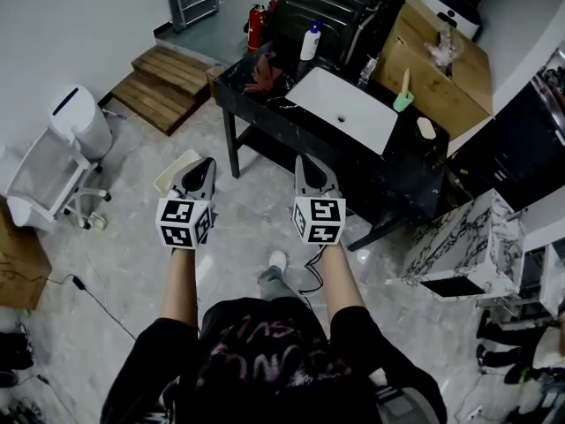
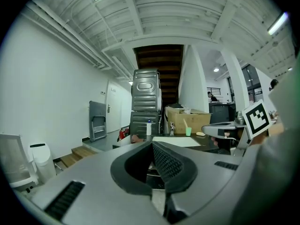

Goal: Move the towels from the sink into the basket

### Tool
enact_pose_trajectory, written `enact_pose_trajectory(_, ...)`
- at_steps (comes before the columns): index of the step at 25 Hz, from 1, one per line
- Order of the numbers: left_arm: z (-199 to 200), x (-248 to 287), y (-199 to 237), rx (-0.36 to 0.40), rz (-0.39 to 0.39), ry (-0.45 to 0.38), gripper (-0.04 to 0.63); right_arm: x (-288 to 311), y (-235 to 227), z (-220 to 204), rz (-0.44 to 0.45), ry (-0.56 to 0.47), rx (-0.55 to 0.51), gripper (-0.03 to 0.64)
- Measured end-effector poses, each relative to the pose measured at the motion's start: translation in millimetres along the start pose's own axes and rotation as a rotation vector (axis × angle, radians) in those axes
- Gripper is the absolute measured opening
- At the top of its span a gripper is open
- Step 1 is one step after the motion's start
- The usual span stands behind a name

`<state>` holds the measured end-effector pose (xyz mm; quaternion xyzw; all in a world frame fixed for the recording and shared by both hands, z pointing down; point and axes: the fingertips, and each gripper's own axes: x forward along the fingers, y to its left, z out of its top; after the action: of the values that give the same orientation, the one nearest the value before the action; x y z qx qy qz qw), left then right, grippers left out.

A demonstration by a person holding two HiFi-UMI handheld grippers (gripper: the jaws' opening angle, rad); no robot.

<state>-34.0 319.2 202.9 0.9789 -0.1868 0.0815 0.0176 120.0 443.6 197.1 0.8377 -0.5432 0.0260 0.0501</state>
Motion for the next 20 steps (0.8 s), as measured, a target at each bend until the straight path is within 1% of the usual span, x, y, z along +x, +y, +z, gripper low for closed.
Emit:
enact_pose_trajectory(6,3.8,78.5,10.6,0.001,0.0,0.031,0.006,69.2,-46.5,-6.0,0.011,0.023,0.02,0.015)
enact_pose_trajectory(13,16.8,167.2,26.3,-0.004,0.025,0.058,0.006,148.4,-96.9,-11.0,0.042,0.047,0.06,0.015)
enact_pose_trajectory(20,27.6,232.7,31.4,0.003,0.044,0.079,0.005,203.8,-134.9,-13.5,0.07,0.06,0.084,0.015)
